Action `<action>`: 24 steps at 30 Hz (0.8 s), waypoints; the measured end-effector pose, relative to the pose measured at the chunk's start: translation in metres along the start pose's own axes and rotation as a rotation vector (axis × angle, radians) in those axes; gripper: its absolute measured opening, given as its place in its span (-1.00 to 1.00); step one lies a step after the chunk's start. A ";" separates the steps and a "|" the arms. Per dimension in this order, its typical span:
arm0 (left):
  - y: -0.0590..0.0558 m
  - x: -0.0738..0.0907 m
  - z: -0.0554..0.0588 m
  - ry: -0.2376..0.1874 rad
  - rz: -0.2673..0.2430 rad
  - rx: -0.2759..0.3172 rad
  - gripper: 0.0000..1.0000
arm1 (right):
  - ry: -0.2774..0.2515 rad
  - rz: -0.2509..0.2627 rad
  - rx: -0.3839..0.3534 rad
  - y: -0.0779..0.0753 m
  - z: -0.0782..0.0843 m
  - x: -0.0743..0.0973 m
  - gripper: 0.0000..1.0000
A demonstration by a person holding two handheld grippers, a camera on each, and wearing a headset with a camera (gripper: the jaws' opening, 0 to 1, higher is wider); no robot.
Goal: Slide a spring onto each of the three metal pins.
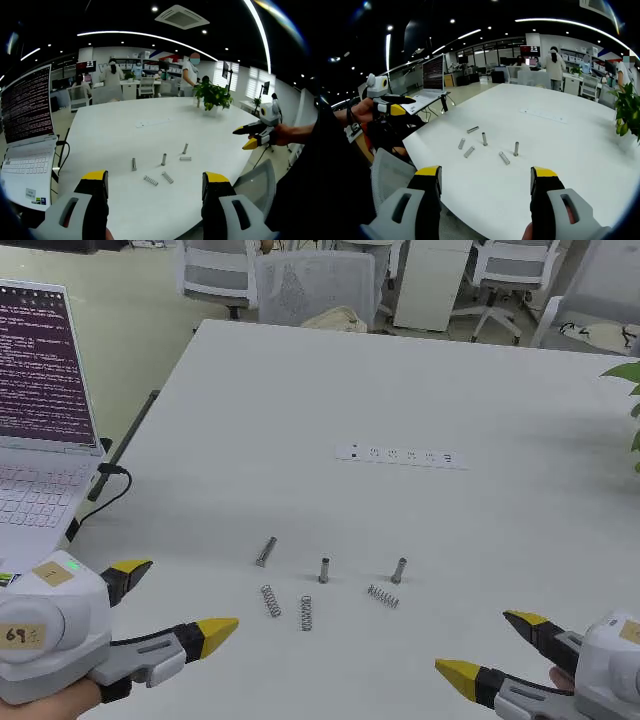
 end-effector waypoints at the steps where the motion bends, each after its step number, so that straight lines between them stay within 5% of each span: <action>1: 0.000 -0.001 0.000 0.000 0.000 0.001 0.47 | -0.001 0.000 -0.001 0.000 0.000 0.000 0.42; 24: 0.007 -0.009 -0.002 0.005 -0.002 0.002 0.47 | 0.004 0.002 -0.012 -0.003 0.001 -0.009 0.43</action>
Point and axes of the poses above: the centre of the closed fingertips' face, and the gripper's own axes: x roughly backward along the fingers, y roughly to its left, z roughly out of its underside, the point moved 5 cm from there along x, roughly backward along the fingers, and after that the axes turned 6 degrees about -y, right-handed, at the moved point
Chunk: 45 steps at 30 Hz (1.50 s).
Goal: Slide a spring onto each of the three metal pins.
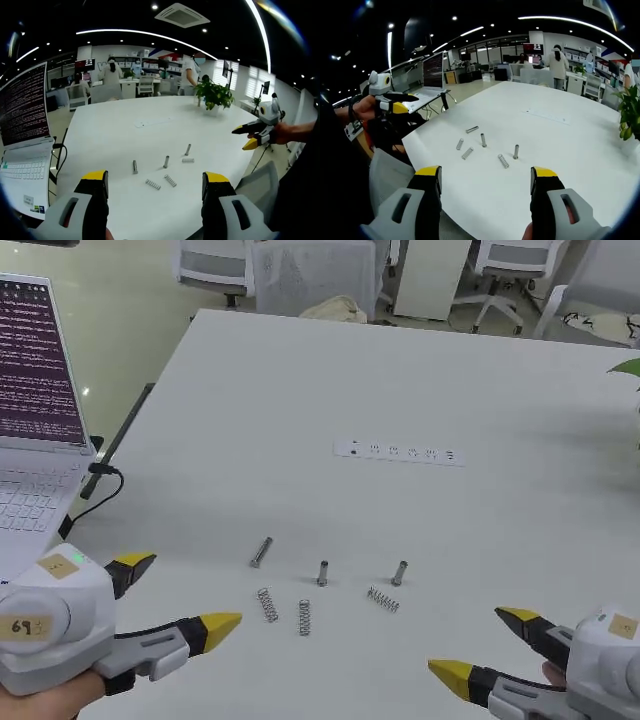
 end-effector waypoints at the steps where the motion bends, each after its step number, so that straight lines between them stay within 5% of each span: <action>1: 0.000 0.000 0.000 0.000 0.000 0.000 0.47 | 0.000 0.000 0.000 0.000 0.000 0.000 0.43; 45: 0.001 0.000 -0.002 -0.003 0.009 -0.005 0.46 | 0.008 0.006 0.014 0.002 0.001 0.002 0.43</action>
Point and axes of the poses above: the centre of the closed fingertips' face, and the gripper's own axes: x roughly backward along the fingers, y roughly to its left, z roughly out of its underside, the point moved 5 cm from there along x, roughly backward along the fingers, and after that the axes turned 6 degrees about -y, right-handed, at the moved point
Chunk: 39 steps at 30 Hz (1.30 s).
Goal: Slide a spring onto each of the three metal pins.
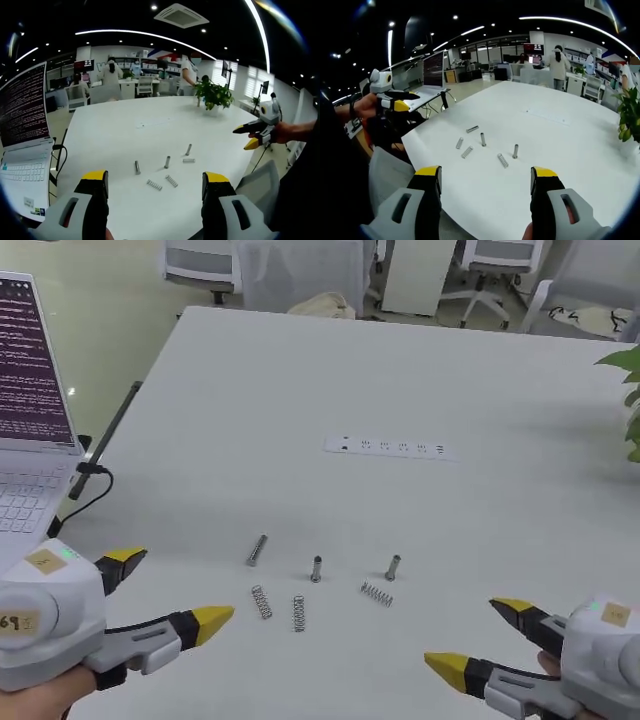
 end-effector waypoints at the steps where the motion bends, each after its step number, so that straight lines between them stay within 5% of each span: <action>1: 0.001 -0.001 0.001 0.002 0.001 0.000 0.46 | 0.001 0.000 0.000 0.000 0.001 0.000 0.43; 19: 0.007 -0.025 -0.005 0.017 0.038 -0.024 0.45 | 0.002 0.011 -0.012 -0.002 0.001 -0.002 0.43; 39: 0.030 -0.059 -0.013 0.019 0.059 -0.048 0.44 | 0.021 0.026 -0.012 -0.005 0.002 0.000 0.42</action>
Point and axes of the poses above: the centre of the closed fingertips' face, and the gripper's own axes: x roughly backward along the fingers, y roughly to its left, z roughly out of its underside, the point moved 5 cm from there along x, roughly backward along the fingers, and after that the axes turned 6 degrees about -y, right-handed, at the moved point
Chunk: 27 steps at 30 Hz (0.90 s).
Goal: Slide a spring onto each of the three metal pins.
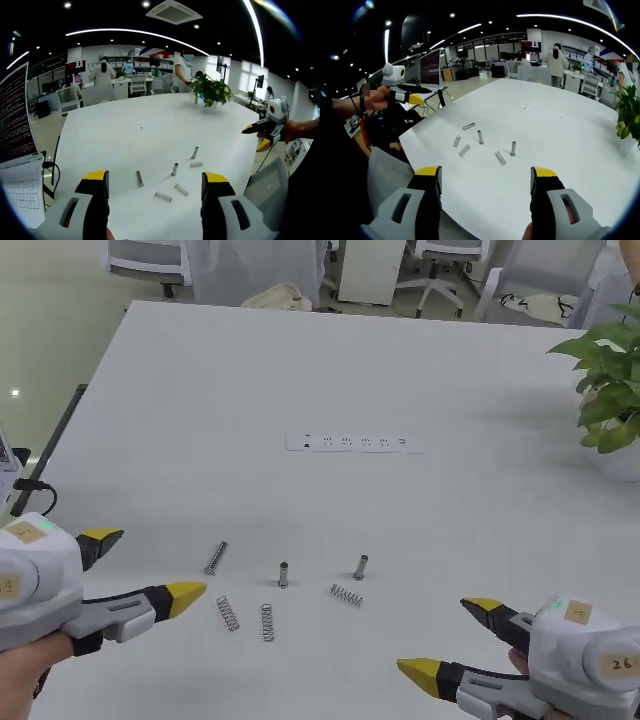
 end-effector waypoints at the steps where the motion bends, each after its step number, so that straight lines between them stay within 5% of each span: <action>1: 0.002 -0.001 -0.001 -0.001 -0.001 -0.001 0.44 | 0.001 0.001 0.000 0.000 0.000 0.000 0.42; 13: 0.022 -0.030 -0.005 -0.006 0.001 0.019 0.42 | 0.013 0.008 -0.001 -0.003 0.000 0.000 0.42; 27: 0.031 -0.062 0.001 0.029 0.018 0.024 0.40 | 0.014 0.017 -0.012 -0.006 0.001 -0.001 0.42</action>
Point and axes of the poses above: the centre of the closed fingertips' face, and the gripper's own axes: x roughly backward along the fingers, y roughly to its left, z roughly out of its underside, the point moved 5 cm from there along x, roughly backward along the fingers, and after that the axes turned 6 degrees about -y, right-handed, at the moved point
